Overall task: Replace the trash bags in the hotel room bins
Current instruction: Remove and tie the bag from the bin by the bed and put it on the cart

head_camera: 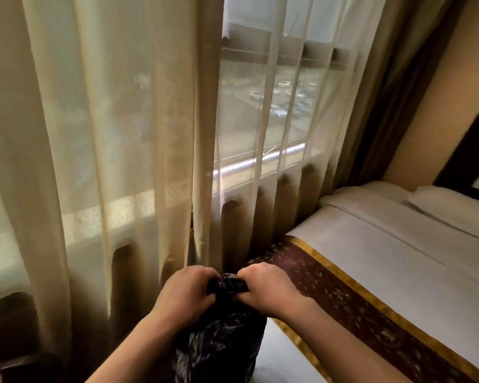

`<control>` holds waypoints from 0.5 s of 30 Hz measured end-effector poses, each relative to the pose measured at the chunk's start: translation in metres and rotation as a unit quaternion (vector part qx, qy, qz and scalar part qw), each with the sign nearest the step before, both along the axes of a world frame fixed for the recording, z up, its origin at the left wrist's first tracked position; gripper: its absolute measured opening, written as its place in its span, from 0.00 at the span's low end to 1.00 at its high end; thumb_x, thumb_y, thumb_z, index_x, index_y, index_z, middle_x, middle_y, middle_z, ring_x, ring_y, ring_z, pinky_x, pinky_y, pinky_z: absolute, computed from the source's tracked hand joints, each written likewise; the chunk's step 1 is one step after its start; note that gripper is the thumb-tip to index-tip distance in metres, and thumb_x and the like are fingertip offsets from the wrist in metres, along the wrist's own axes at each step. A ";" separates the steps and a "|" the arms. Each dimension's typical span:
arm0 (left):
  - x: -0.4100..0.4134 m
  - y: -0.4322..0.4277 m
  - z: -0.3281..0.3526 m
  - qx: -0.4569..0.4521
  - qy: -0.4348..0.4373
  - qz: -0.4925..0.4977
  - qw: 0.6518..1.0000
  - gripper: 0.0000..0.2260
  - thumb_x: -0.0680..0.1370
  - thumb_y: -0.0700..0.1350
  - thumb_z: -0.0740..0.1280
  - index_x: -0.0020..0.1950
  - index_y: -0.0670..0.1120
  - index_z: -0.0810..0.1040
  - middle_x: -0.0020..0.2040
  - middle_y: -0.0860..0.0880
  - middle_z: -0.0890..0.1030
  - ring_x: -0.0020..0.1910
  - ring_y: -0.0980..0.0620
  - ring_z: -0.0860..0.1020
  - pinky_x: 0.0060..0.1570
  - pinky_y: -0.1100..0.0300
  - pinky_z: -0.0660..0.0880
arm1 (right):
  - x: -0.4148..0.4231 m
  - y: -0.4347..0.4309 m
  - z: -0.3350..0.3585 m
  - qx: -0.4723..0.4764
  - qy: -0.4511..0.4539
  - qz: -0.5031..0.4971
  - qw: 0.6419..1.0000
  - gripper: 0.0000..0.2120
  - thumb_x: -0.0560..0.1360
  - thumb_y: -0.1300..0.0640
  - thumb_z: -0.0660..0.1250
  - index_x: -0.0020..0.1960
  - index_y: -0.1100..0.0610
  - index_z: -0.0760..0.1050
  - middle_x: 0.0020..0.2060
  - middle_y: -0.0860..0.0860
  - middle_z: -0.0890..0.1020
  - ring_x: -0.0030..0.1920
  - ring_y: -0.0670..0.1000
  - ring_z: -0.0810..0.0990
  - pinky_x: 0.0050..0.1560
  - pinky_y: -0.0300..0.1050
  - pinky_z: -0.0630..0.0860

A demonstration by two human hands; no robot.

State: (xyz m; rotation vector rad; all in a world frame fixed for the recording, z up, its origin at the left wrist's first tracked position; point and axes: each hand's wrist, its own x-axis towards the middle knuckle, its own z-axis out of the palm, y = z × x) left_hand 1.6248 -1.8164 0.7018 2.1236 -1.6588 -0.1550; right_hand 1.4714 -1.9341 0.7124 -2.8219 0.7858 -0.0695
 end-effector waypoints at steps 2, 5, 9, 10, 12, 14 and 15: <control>-0.007 0.006 0.006 0.001 -0.011 -0.041 0.999 0.12 0.71 0.47 0.68 0.53 0.56 0.82 0.47 0.56 0.83 0.49 0.56 0.80 0.48 0.58 0.76 | -0.015 0.019 0.005 -0.005 0.004 -0.041 0.999 0.10 0.76 0.45 0.66 0.48 0.52 0.79 0.45 0.50 0.83 0.48 0.53 0.81 0.48 0.52 0.81; -0.024 0.016 0.015 0.002 -0.024 -0.097 0.995 0.12 0.71 0.47 0.69 0.53 0.55 0.82 0.47 0.56 0.83 0.49 0.55 0.80 0.48 0.58 0.76 | -0.042 0.046 0.015 -0.014 0.006 -0.093 0.996 0.10 0.76 0.45 0.66 0.45 0.52 0.77 0.44 0.50 0.82 0.46 0.54 0.81 0.42 0.48 0.77; -0.051 0.025 0.028 -0.009 -0.035 -0.164 0.986 0.12 0.70 0.47 0.68 0.53 0.54 0.81 0.48 0.55 0.82 0.50 0.53 0.80 0.48 0.55 0.76 | -0.082 0.080 0.029 -0.020 0.004 -0.154 0.988 0.10 0.76 0.45 0.65 0.39 0.48 0.72 0.38 0.47 0.78 0.42 0.52 0.79 0.37 0.45 0.70; -0.059 0.028 0.030 -0.015 -0.037 -0.181 0.983 0.13 0.69 0.47 0.68 0.53 0.54 0.81 0.48 0.55 0.82 0.50 0.53 0.79 0.48 0.56 0.75 | -0.092 0.088 0.033 -0.021 0.007 -0.170 0.985 0.10 0.76 0.45 0.65 0.39 0.48 0.71 0.38 0.47 0.78 0.42 0.52 0.79 0.37 0.46 0.72; -0.076 0.033 0.035 -0.029 -0.042 -0.216 0.975 0.13 0.69 0.47 0.68 0.53 0.53 0.81 0.48 0.55 0.82 0.50 0.53 0.79 0.46 0.57 0.75 | -0.112 0.106 0.040 -0.026 0.010 -0.196 0.980 0.13 0.75 0.45 0.65 0.36 0.49 0.69 0.38 0.48 0.79 0.42 0.53 0.80 0.38 0.48 0.74; -0.095 0.038 0.041 -0.041 -0.042 -0.249 0.967 0.13 0.69 0.48 0.68 0.52 0.53 0.81 0.47 0.54 0.82 0.49 0.52 0.80 0.45 0.57 0.74 | -0.134 0.124 0.048 -0.033 0.015 -0.218 0.975 0.13 0.75 0.46 0.66 0.35 0.49 0.67 0.38 0.49 0.79 0.42 0.55 0.80 0.37 0.47 0.71; -0.106 0.041 0.043 -0.047 -0.043 -0.266 0.962 0.13 0.68 0.49 0.67 0.52 0.53 0.81 0.46 0.54 0.82 0.49 0.52 0.80 0.45 0.57 0.74 | -0.146 0.133 0.052 -0.037 0.018 -0.229 0.973 0.12 0.75 0.46 0.66 0.36 0.49 0.68 0.38 0.49 0.79 0.43 0.55 0.80 0.37 0.46 0.69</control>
